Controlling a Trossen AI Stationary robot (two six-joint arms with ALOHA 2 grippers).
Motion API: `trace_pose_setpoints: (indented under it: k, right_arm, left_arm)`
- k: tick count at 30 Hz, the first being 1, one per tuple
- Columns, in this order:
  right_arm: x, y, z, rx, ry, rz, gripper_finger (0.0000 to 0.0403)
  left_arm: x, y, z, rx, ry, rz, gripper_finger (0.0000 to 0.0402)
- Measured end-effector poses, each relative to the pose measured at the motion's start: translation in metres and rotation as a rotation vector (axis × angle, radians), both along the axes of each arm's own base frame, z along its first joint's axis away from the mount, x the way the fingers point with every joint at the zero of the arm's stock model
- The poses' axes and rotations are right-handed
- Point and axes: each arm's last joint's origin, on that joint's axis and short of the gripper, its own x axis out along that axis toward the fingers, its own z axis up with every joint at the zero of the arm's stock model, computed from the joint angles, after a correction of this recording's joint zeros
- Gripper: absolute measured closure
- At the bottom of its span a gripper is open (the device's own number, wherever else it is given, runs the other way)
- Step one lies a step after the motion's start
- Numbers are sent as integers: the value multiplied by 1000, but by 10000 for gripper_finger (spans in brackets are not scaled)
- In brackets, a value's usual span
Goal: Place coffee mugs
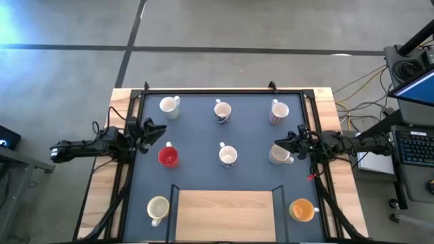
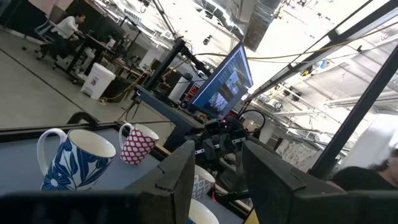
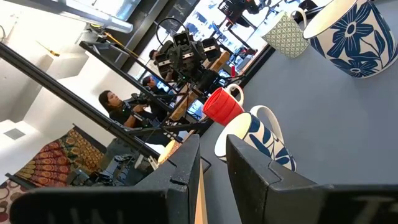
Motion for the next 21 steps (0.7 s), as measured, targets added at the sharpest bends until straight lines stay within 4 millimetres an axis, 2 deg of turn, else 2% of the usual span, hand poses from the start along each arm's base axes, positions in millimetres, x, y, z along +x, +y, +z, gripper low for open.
trace_pose_setpoints:
  k: [13,21]
  right_arm:
    - [0,0,0,-3,0,-1,335]
    - [0,0,0,-67,3,-4,335]
  left_arm:
    - [0,0,0,0,0,0,285]
    - [0,0,0,0,0,0,285]
